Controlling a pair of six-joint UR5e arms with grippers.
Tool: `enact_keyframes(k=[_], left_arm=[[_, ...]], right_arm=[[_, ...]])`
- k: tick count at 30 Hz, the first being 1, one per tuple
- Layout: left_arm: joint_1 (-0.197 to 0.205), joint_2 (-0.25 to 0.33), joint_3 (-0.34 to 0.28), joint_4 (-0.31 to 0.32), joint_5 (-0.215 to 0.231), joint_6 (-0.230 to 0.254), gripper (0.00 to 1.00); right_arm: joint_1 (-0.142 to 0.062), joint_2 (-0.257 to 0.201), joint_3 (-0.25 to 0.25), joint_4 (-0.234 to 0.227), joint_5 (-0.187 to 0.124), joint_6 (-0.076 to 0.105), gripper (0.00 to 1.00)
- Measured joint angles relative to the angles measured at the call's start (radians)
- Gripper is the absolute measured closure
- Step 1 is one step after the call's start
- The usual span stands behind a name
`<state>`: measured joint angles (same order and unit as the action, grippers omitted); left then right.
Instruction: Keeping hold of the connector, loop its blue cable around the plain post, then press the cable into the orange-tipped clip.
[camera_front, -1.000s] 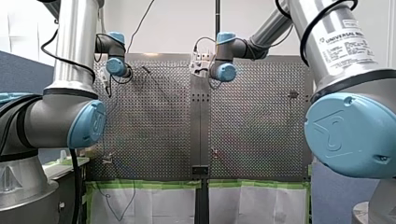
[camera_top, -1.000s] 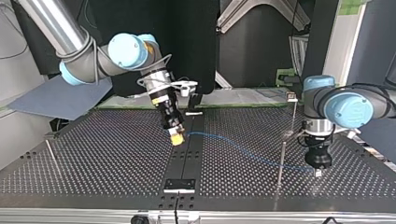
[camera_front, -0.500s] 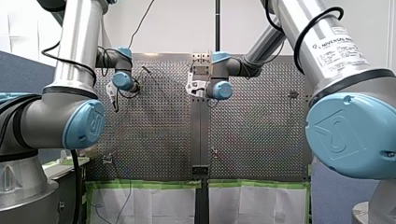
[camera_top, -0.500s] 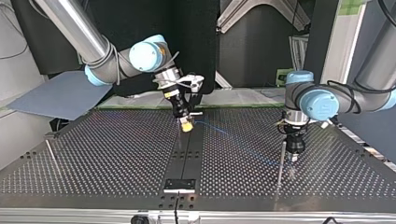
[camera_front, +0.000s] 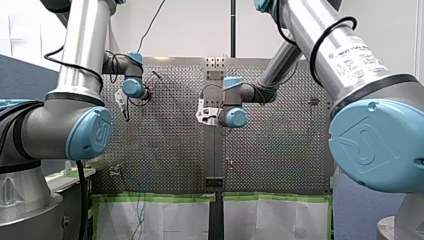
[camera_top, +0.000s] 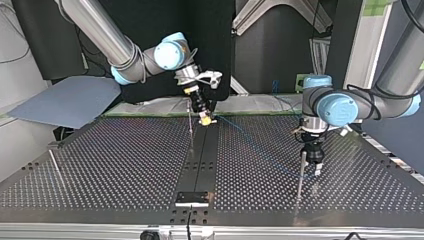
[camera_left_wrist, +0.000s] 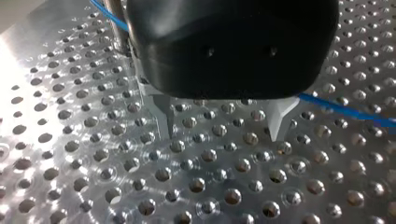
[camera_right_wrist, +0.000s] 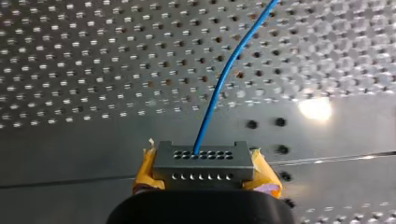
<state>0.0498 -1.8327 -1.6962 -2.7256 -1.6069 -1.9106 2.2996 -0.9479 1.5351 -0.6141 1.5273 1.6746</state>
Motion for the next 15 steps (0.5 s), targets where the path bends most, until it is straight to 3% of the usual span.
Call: enact_keyframes(k=[7, 15], left_arm=[[-0.002, 0.000, 0.000, -0.003, -0.034, 0.005, 0.00], [-0.002, -0.001, 0.000, 0.009, -0.015, 0.000, 0.00]], right_arm=[[0.001, 0.050, 0.023, -0.034, 0.014, -0.004, 1.00], [-0.003, 0.117, 0.047, -0.078, 0.036, -0.009, 1.00]])
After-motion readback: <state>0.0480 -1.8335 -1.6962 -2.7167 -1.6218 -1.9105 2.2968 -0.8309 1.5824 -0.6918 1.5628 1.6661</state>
